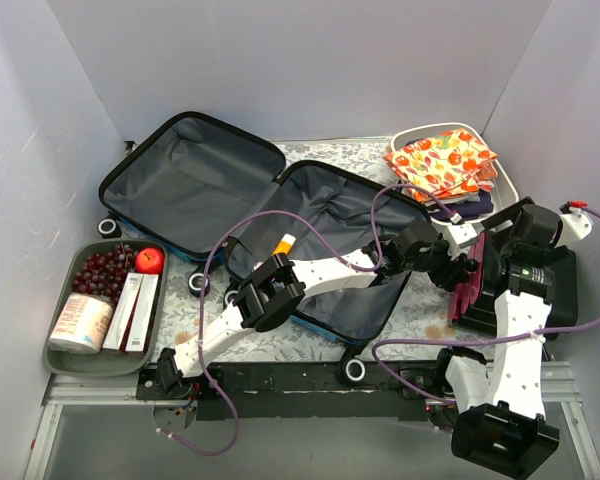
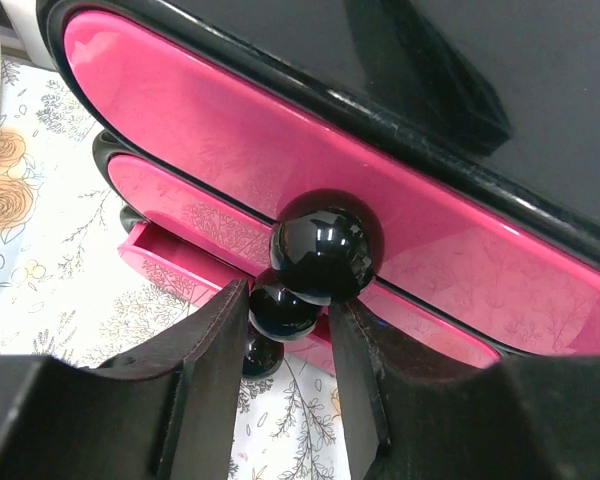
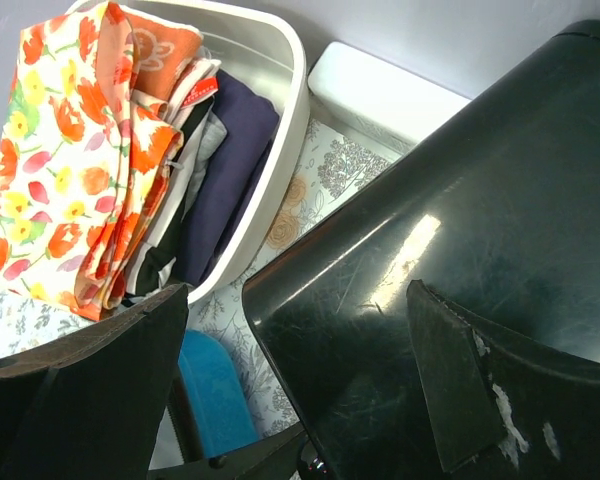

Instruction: Open, take out, and arrange the luggage

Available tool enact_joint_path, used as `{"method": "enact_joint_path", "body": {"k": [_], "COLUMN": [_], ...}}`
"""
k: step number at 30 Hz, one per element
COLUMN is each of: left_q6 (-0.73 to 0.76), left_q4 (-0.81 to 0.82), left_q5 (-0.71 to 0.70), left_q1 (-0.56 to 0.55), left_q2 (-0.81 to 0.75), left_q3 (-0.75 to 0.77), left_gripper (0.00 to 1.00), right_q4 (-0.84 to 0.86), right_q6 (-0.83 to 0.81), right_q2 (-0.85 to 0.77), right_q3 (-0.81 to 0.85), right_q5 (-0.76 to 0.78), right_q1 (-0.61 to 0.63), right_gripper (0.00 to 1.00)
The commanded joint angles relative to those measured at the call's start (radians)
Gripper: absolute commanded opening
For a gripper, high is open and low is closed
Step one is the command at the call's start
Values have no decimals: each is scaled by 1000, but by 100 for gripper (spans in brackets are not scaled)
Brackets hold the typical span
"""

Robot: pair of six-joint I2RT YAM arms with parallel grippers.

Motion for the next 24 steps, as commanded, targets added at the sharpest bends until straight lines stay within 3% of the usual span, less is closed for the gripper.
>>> {"method": "enact_joint_path", "body": {"k": [1, 11, 24], "left_q6": [8, 72, -1], "left_q4": [38, -5, 62], "left_q5": [72, -46, 6], "left_q1": [-6, -6, -6], "left_q2": [-15, -26, 0], "left_q3": [15, -36, 6], "left_gripper": [40, 49, 50], "right_q4": [28, 39, 48], "right_q6": [-18, -19, -27], "right_q2": [-28, -44, -61], "right_q3": [-12, -39, -44], "right_q5": [47, 45, 68], "right_q1": [-4, -2, -4], "right_gripper": [96, 96, 96]}}
